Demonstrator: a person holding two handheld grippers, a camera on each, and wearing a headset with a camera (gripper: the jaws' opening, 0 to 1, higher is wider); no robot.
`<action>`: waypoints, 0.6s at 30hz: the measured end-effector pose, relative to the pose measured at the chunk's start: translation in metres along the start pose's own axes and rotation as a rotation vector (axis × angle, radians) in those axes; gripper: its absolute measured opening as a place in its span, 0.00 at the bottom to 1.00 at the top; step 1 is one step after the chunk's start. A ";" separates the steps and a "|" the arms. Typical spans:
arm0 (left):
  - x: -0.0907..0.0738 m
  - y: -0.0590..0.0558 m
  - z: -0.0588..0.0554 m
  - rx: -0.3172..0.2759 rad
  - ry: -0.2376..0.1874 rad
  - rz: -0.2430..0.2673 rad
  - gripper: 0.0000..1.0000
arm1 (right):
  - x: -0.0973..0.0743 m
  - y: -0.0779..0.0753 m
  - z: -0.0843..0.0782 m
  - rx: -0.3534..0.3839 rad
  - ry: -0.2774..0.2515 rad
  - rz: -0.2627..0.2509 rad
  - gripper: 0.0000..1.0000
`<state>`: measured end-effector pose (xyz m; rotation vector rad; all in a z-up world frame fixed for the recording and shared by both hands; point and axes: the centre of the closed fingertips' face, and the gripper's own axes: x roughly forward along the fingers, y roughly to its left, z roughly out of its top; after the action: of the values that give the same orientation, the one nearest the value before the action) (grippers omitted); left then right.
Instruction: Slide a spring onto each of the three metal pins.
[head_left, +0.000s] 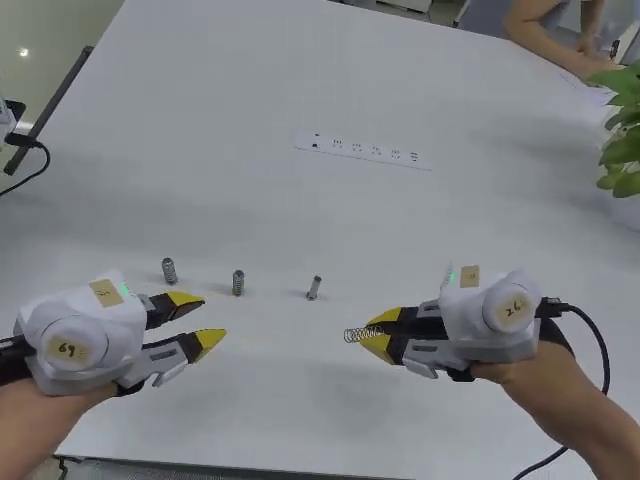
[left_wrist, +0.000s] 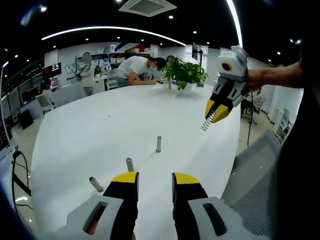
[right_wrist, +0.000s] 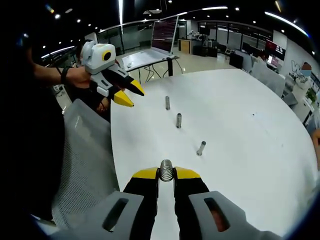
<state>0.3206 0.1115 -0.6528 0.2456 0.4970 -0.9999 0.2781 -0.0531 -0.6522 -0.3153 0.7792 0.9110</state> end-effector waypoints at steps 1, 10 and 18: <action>-0.002 0.003 -0.002 -0.004 -0.001 0.007 0.20 | 0.000 -0.002 0.000 -0.002 0.002 -0.001 0.08; -0.011 0.013 -0.010 -0.031 0.009 0.050 0.27 | 0.004 -0.014 0.003 -0.015 0.017 -0.001 0.08; -0.020 0.020 -0.018 -0.053 0.021 0.078 0.34 | 0.009 -0.025 0.006 -0.025 0.029 -0.001 0.08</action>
<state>0.3236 0.1440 -0.6587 0.2268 0.5284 -0.9083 0.3043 -0.0591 -0.6559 -0.3517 0.7944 0.9174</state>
